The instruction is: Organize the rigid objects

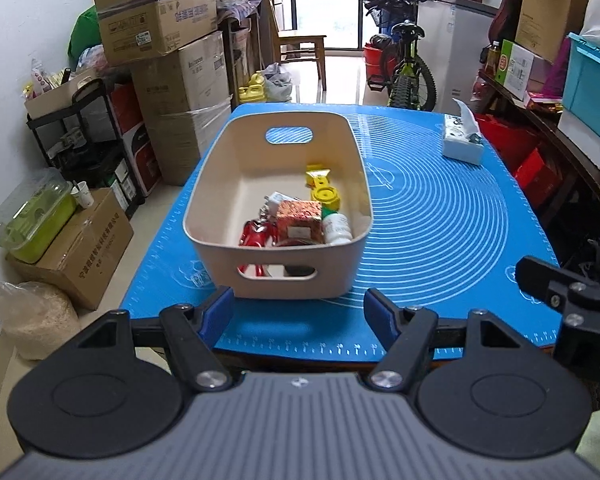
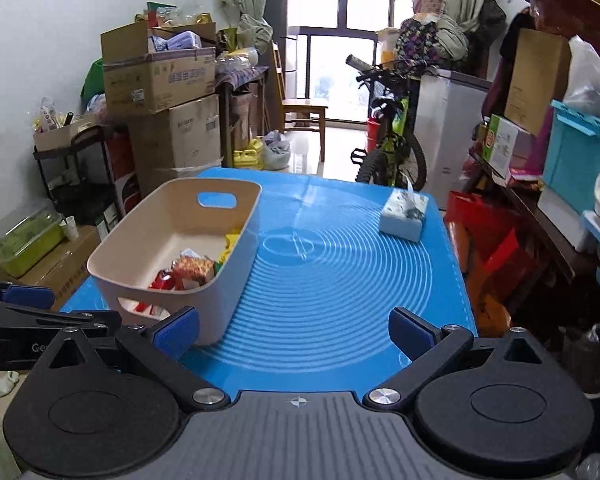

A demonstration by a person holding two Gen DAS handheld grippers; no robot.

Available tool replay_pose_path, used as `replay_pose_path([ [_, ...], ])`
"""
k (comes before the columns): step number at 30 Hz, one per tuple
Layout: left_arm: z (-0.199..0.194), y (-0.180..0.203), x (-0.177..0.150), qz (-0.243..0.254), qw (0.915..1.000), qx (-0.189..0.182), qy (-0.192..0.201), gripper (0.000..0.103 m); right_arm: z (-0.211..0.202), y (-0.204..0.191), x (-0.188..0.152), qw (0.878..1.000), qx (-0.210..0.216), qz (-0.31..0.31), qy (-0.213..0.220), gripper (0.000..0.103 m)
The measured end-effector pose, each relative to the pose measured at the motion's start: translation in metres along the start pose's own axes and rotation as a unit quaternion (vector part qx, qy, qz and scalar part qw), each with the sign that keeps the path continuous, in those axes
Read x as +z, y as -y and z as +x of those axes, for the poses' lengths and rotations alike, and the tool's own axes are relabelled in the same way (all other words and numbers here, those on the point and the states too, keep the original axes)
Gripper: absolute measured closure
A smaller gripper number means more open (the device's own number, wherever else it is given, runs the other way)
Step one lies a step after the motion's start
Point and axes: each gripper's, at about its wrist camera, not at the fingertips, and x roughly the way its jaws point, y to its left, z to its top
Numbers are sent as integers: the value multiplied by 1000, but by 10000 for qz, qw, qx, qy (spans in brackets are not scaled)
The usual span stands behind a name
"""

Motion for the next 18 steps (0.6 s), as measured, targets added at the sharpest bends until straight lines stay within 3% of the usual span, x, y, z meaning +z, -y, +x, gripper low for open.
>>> replay_pose_path([
  [8, 4, 6, -28, 179, 9998, -39, 62, 31, -4, -6, -34, 9999, -18, 35, 101, 3],
  [18, 7, 11, -40, 334, 9993, -82, 175, 31, -5, -8, -66, 9998, 20, 134, 176, 3],
])
